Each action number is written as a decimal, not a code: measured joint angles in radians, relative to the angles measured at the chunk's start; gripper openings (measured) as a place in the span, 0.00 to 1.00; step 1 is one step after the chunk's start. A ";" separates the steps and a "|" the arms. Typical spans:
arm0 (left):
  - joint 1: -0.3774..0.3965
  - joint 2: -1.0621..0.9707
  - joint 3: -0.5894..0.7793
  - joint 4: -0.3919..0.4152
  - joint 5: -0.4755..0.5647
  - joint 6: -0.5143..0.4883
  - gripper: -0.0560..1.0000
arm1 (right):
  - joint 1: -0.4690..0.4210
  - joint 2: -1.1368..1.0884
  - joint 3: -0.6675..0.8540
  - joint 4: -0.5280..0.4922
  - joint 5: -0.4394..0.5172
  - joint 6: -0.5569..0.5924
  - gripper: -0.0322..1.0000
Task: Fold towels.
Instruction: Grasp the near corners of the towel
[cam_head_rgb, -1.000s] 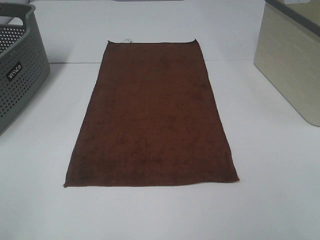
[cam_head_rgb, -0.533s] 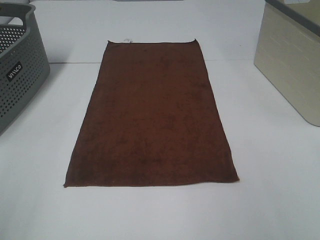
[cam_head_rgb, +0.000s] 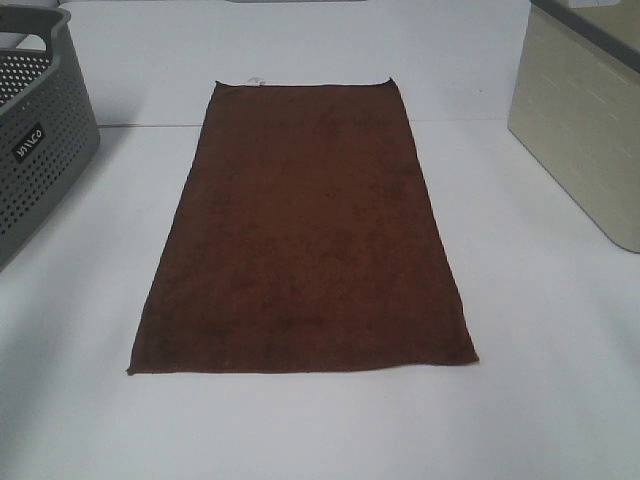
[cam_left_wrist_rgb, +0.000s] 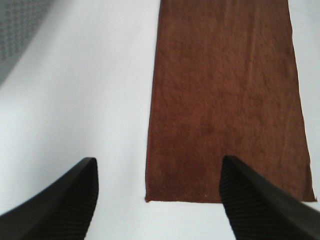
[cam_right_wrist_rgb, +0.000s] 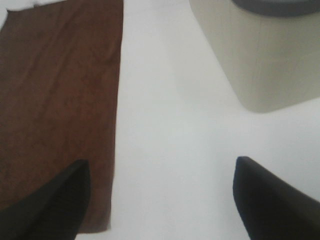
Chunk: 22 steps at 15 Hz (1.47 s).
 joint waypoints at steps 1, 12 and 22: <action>0.000 0.079 -0.024 -0.052 0.021 0.058 0.68 | 0.000 0.093 -0.002 0.002 -0.001 -0.016 0.75; -0.029 0.662 -0.045 -0.631 0.027 0.716 0.68 | 0.000 0.850 -0.229 0.600 0.124 -0.598 0.75; -0.265 0.816 -0.081 -0.803 -0.066 0.748 0.62 | 0.134 1.089 -0.250 0.898 0.161 -0.882 0.68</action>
